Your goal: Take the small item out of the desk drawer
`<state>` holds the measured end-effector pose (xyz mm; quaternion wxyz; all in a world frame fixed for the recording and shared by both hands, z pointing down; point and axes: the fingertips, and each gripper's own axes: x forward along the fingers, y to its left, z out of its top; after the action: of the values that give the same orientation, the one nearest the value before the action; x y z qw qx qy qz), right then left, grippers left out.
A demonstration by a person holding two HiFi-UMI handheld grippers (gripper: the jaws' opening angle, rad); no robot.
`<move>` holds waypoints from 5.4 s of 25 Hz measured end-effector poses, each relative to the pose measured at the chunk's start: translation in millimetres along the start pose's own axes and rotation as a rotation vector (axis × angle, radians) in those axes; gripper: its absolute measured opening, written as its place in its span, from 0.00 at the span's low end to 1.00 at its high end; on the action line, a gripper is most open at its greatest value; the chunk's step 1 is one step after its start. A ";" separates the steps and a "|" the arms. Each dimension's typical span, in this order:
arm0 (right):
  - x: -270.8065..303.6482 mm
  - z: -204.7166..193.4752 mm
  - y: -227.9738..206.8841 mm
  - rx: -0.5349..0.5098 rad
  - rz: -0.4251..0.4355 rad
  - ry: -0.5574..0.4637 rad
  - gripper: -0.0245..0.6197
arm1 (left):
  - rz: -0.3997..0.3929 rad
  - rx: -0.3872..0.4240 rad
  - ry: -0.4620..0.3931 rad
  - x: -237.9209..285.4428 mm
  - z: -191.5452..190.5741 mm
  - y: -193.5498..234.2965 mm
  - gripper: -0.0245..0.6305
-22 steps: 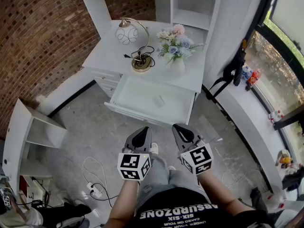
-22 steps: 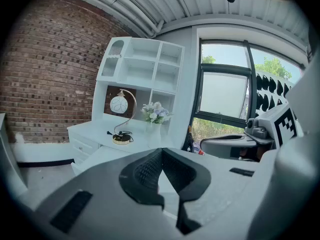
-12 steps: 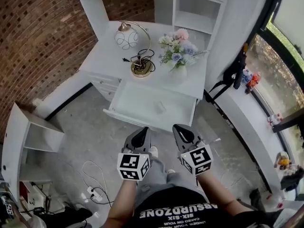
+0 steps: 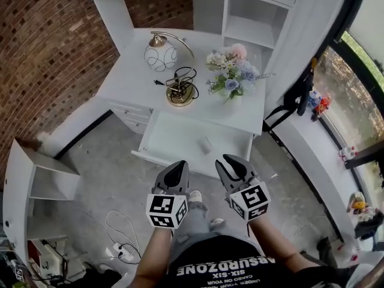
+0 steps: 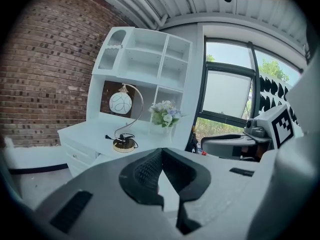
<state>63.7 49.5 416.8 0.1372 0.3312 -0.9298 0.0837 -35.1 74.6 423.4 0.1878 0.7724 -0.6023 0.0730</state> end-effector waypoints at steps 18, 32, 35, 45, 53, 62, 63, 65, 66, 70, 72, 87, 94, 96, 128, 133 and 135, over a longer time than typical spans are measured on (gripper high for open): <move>83.5 -16.1 -13.4 0.004 -0.027 0.132 0.39 | -0.123 0.044 0.037 60.5 17.7 59.7 0.05; 113.6 -44.8 -24.2 0.015 -0.021 0.211 0.38 | -0.146 0.048 0.072 77.7 11.5 74.4 0.05; 122.8 -52.0 -29.2 0.013 -0.020 0.230 0.38 | -0.143 0.046 0.077 83.2 11.5 80.0 0.05; 151.7 -86.4 -45.4 0.016 0.001 0.315 0.38 | -0.142 0.034 0.117 104.2 0.1 91.7 0.05; 172.5 -119.4 -59.8 0.035 -0.005 0.391 0.38 | -0.140 0.032 0.149 117.4 -4.5 101.0 0.05; 192.2 -155.8 -69.4 0.037 0.001 0.464 0.38 | -0.138 0.025 0.185 130.6 -16.0 109.6 0.05; 194.5 -158.7 -70.6 0.037 0.000 0.468 0.38 | -0.139 0.025 0.190 131.6 -17.4 109.9 0.05; 198.0 -164.7 -72.8 0.037 -0.002 0.478 0.38 | -0.141 0.024 0.200 133.3 -20.5 110.0 0.05; 199.3 -167.7 -73.8 0.038 -0.003 0.484 0.38 | -0.142 0.024 0.205 134.1 -22.0 109.7 0.05; 204.7 -181.4 -78.0 0.036 -0.002 0.519 0.38 | -0.156 0.022 0.224 138.8 -28.2 106.7 0.05; 207.0 -189.5 -80.8 0.034 -0.003 0.540 0.38 | -0.162 0.020 0.235 141.9 -32.1 105.8 0.05; 226.0 -238.5 -91.0 0.013 0.041 0.670 0.38 | -0.183 0.014 0.281 157.4 -47.6 104.4 0.05; 235.5 -257.2 -92.7 0.026 0.062 0.718 0.38 | -0.169 0.002 0.286 159.4 -50.3 113.0 0.05; 236.4 -263.4 -93.8 0.033 0.065 0.732 0.38 | -0.165 -0.002 0.288 159.8 -51.9 114.8 0.05; 255.4 -315.4 -96.7 -0.001 0.118 0.911 0.33 | -0.142 -0.022 0.338 172.6 -68.7 131.8 0.05; 256.4 -314.2 -96.4 -0.013 0.116 0.913 0.27 | -0.141 -0.022 0.342 173.5 -69.9 132.2 0.05; 256.2 -314.1 -96.5 -0.018 0.114 0.912 0.26 | -0.142 -0.021 0.340 173.8 -69.7 131.6 0.05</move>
<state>-2.3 -99.0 800.4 0.5303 0.2078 -0.7919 0.2202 -107.4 -82.7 573.0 0.2999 0.7875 -0.5065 0.1829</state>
